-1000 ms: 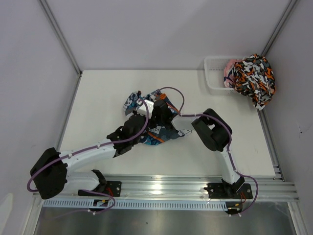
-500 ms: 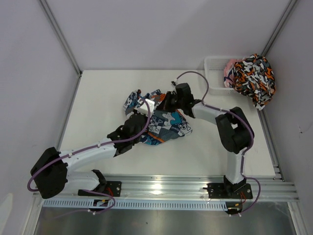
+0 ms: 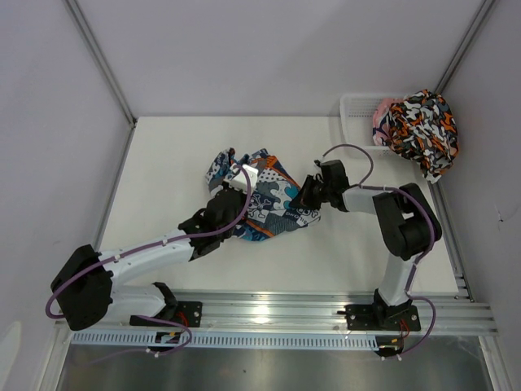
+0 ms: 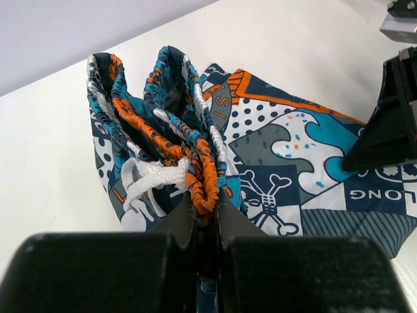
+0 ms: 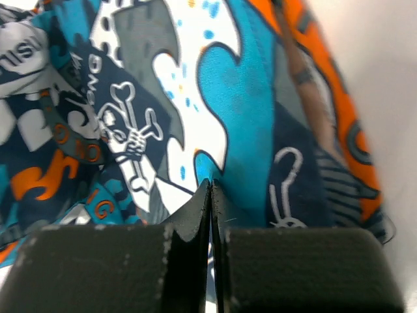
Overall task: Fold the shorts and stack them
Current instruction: Fold the shorts
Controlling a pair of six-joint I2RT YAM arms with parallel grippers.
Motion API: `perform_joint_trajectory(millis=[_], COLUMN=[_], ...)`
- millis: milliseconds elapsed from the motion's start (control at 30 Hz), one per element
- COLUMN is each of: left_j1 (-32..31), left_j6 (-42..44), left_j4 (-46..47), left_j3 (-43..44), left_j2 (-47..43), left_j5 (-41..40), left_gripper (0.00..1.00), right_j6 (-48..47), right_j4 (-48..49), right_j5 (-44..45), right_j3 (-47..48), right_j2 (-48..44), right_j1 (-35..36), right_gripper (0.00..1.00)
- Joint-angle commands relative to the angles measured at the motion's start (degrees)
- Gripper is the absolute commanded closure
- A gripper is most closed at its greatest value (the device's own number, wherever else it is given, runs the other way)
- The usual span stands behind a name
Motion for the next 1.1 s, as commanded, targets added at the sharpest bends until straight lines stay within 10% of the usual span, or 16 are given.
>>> perform_joint_trajectory(millis=[0,500,1067], left_j1=[-0.3,-11.2,-13.5], left_j6=[2.4,20.6,11.4], left_j4=[3.7,8.4,-5.8], left_j3=[2.4,13.1,24.9], left_j2=[-0.1,12.3,33.1], left_j5=[-1.2,-14.5,-13.0], left_gripper=[1.0,1.0,1.0], right_j6=[1.6,5.9,5.5], right_j4=[7.3,12.4,9.6], right_j5=[-2.2,-0.7,-0.8], right_j3=[-2.1,-7.0,-4.5], right_j2=[1.9,6.0,4.3], right_j1=[-0.4,2.1,1.8], right_gripper=[1.0,1.0,1.0])
